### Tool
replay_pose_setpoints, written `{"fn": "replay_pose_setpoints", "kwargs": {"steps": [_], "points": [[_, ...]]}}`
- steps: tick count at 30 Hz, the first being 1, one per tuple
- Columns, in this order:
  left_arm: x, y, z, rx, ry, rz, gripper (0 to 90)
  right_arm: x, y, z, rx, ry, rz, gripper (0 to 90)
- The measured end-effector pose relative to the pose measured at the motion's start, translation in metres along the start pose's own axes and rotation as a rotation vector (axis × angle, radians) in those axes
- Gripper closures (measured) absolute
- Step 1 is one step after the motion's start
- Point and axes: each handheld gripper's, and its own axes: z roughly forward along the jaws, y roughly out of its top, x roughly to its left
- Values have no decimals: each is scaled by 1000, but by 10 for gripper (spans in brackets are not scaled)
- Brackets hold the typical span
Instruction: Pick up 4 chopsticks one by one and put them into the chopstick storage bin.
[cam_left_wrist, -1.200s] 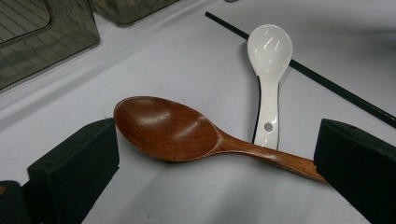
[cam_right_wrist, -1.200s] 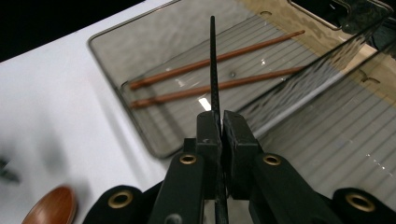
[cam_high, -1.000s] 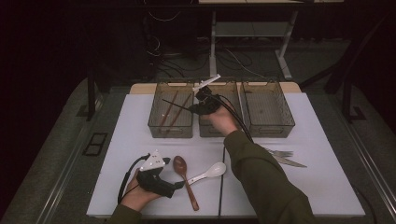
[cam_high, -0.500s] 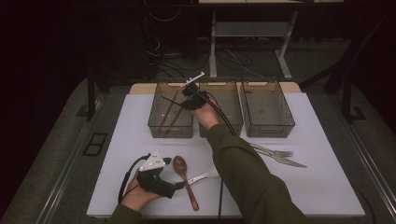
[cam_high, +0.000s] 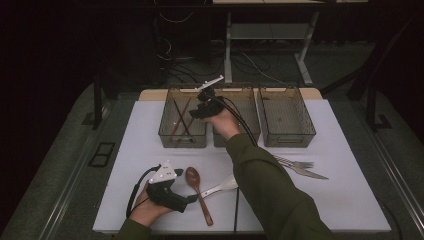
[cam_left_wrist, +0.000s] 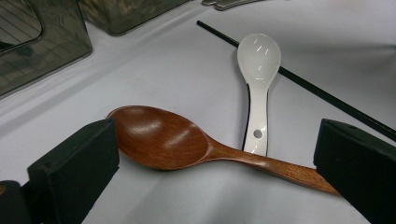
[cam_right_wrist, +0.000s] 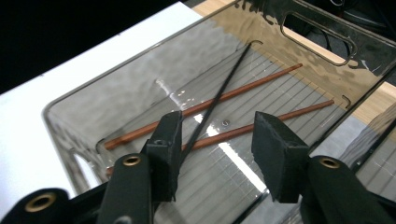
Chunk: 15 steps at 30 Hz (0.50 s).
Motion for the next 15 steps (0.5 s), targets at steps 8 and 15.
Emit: {"fn": "replay_pose_setpoints", "kwargs": {"steps": [8, 15], "points": [[1, -1, -1, -1, 8, -1, 0, -4, -16, -27, -21, 25, 5, 487], [1, -1, -1, 5, 15, 0, 0, -8, -36, -54, -27, 46, -5, 487]]}}
